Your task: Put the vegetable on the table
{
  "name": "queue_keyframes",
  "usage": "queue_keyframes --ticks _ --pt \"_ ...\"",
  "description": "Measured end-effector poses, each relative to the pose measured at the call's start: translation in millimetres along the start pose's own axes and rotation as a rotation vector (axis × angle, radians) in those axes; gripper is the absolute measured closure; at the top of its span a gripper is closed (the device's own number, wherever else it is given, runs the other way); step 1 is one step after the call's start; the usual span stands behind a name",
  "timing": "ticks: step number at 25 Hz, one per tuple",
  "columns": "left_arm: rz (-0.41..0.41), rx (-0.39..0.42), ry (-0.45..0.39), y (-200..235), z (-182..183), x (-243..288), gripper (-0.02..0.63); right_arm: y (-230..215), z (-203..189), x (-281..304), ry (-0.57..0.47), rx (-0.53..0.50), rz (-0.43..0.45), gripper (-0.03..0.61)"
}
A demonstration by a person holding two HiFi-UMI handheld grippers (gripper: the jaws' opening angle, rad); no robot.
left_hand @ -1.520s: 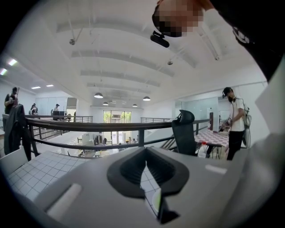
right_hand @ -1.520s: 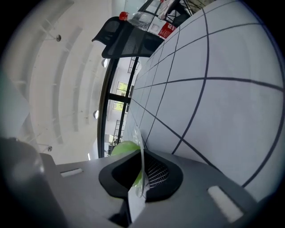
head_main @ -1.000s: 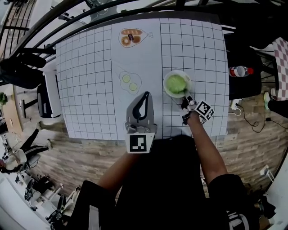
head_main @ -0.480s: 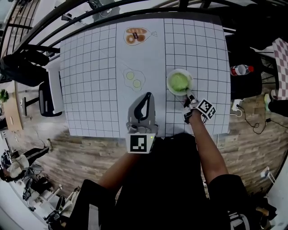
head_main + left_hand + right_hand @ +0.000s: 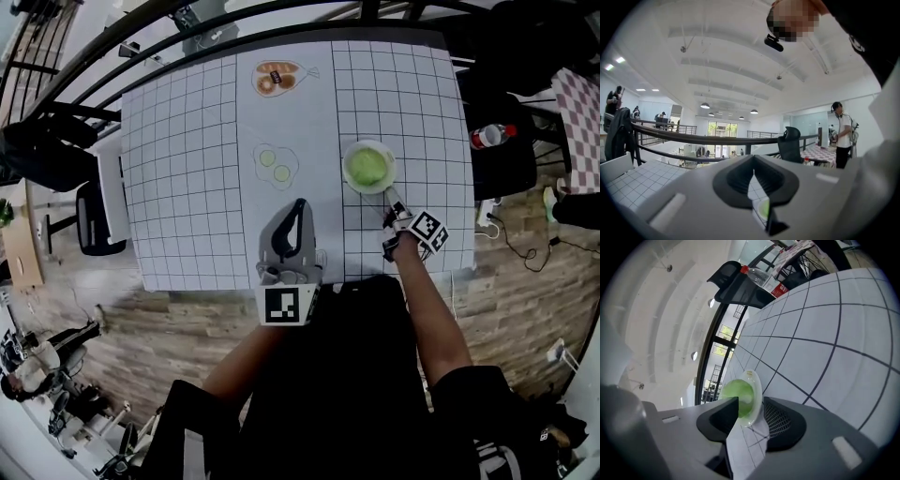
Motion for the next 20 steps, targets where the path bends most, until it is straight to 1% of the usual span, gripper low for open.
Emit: queue_keyframes --ticks 4,8,14,20 --pt "-0.028 -0.008 -0.01 -2.7 -1.3 -11.3 0.606 21.5 -10.1 -18.9 -0.02 -0.031 0.044 0.425" --pt "-0.049 -0.003 -0.051 -4.1 1.0 -24.6 0.606 45.3 -24.0 -37.8 -0.039 -0.012 0.104 0.425" --pt "-0.096 -0.04 -0.016 -7.5 -4.8 -45.9 0.606 80.3 -43.5 -67.5 -0.05 -0.051 0.172 0.425" --pt "-0.103 -0.063 -0.015 -3.6 -11.2 -80.5 0.606 109.4 -78.4 -96.0 -0.018 -0.138 0.204 0.425"
Point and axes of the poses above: the fingertips, and each gripper's own axes: x forward along the fingers, y to its left, z out of its top, the point moved 6 cm from there along -x, backward along the fingers, and after that the axes turned 4 degrees about x, right-handed, at the moved point
